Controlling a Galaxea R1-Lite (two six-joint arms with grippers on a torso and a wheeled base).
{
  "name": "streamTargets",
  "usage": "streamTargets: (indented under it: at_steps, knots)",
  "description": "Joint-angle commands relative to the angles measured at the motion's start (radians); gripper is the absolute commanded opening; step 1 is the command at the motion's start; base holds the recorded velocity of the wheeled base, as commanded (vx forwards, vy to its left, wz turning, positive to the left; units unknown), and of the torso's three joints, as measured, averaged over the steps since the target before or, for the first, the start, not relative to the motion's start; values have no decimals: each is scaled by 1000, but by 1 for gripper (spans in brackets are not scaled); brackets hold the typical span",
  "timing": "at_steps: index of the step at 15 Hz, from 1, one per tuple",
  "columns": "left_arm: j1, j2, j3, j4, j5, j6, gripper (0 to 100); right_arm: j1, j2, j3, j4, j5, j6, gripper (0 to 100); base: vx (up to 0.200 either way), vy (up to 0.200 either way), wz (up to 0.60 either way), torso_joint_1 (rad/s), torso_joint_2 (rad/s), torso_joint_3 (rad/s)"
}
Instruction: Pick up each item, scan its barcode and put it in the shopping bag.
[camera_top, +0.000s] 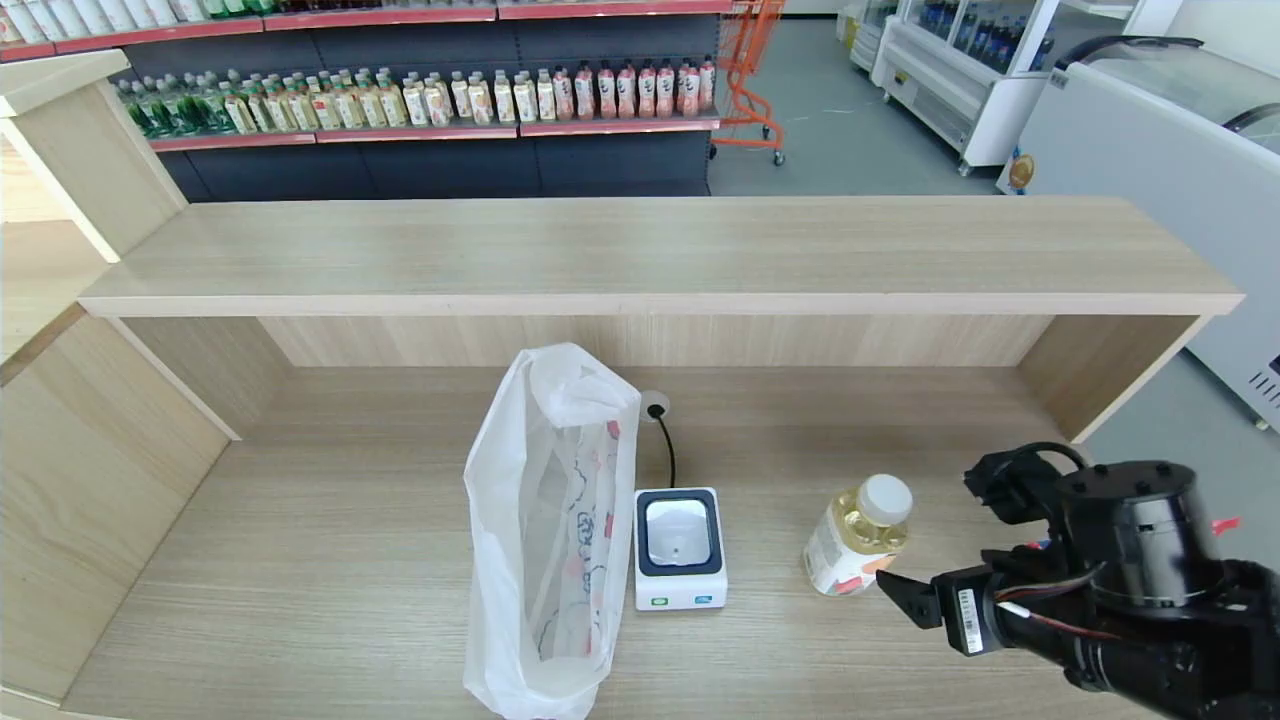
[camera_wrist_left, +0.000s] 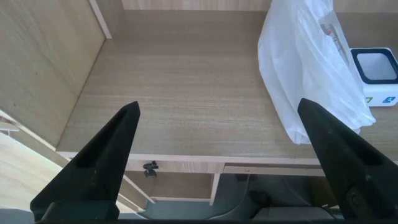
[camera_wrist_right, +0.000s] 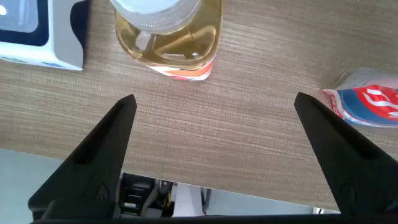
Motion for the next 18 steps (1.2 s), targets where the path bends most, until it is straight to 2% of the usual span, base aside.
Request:
streamTargets:
  at_steps: [1, 4, 5, 6, 7, 9, 18]
  knots:
    - [1, 0, 0, 0, 0, 0, 100, 32, 173, 14, -123, -37, 1, 100, 0, 0, 0, 0, 0, 0]
    - [1, 0, 0, 0, 0, 0, 100, 82, 248, 18, -254, -42, 11, 100, 0, 0, 0, 0, 0, 0]
    - [-1, 0, 0, 0, 0, 0, 100, 84, 249, 18, -259, -42, 11, 100, 0, 0, 0, 0, 0, 0]
    - [-1, 0, 0, 0, 0, 0, 100, 107, 295, 20, -362, -43, 10, 100, 0, 0, 0, 0, 0, 0]
    - [1, 0, 0, 0, 0, 0, 100, 113, 305, 20, -382, -43, 10, 100, 0, 0, 0, 0, 0, 0]
    - [-1, 0, 0, 0, 0, 0, 100, 118, 355, 20, -462, -82, 4, 100, 0, 0, 0, 0, 0, 0]
    - [1, 0, 0, 0, 0, 0, 100, 109, 404, -17, -521, -102, -39, 100, 0, 0, 0, 0, 0, 0]
